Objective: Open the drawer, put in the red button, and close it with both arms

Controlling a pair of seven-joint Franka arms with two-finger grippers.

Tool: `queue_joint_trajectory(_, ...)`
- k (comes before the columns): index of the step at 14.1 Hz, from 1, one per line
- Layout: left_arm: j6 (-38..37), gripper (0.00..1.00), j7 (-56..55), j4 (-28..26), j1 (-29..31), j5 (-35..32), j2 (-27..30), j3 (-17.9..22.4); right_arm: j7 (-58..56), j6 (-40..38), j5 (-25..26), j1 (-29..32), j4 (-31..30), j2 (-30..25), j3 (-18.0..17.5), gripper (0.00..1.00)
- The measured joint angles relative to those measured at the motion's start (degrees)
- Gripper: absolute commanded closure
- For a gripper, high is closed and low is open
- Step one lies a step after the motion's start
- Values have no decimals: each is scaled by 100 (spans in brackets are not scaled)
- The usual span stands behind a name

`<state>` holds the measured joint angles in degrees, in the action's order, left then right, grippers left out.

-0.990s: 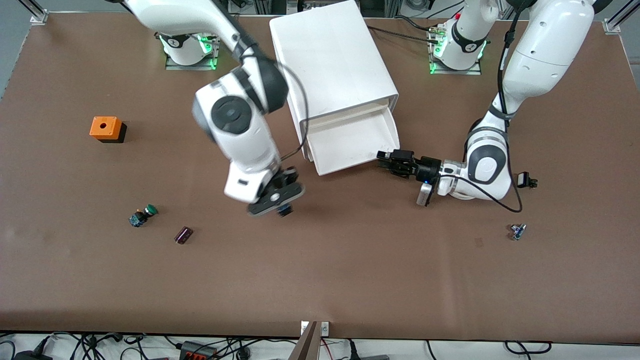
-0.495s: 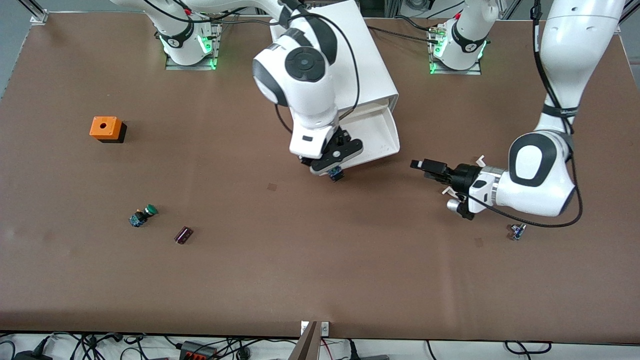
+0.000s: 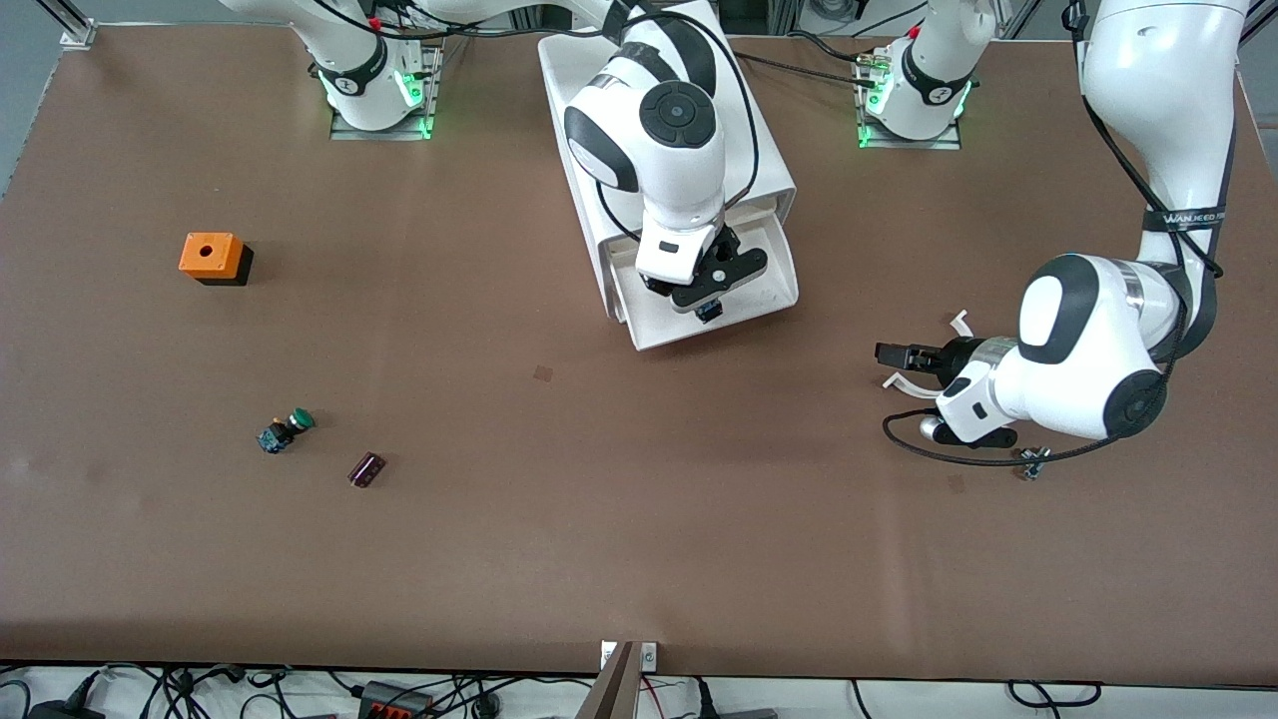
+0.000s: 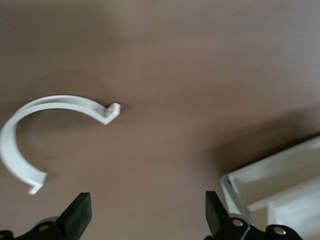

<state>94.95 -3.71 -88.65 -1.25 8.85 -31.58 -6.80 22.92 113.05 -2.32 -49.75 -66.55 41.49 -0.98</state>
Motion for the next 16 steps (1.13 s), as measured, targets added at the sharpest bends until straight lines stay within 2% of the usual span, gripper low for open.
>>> queue_joint_trajectory(2,-29,0,-206,-9,-166,-517,-91,-12,1,-176,-35,-10,-1,36,0,100)
queue_joint_trajectory(4,-21,0,-441,-9,-407,-731,-253,-11,1,-261,-52,-39,0,104,0,100)
queue_joint_trajectory(5,-14,0,-562,-9,-482,-780,-310,-11,2,-268,-52,-62,0,145,0,85)
queue_joint_trajectory(6,-12,0,-632,-7,-506,-801,-348,-9,6,-268,-53,-86,0,178,0,2)
queue_joint_trajectory(12,-6,0,-653,-1,-460,-807,-431,43,44,-268,-60,-114,104,200,16,0)
queue_joint_trajectory(16,2,0,-659,8,-461,-807,-441,42,400,-375,-204,46,733,116,154,0)
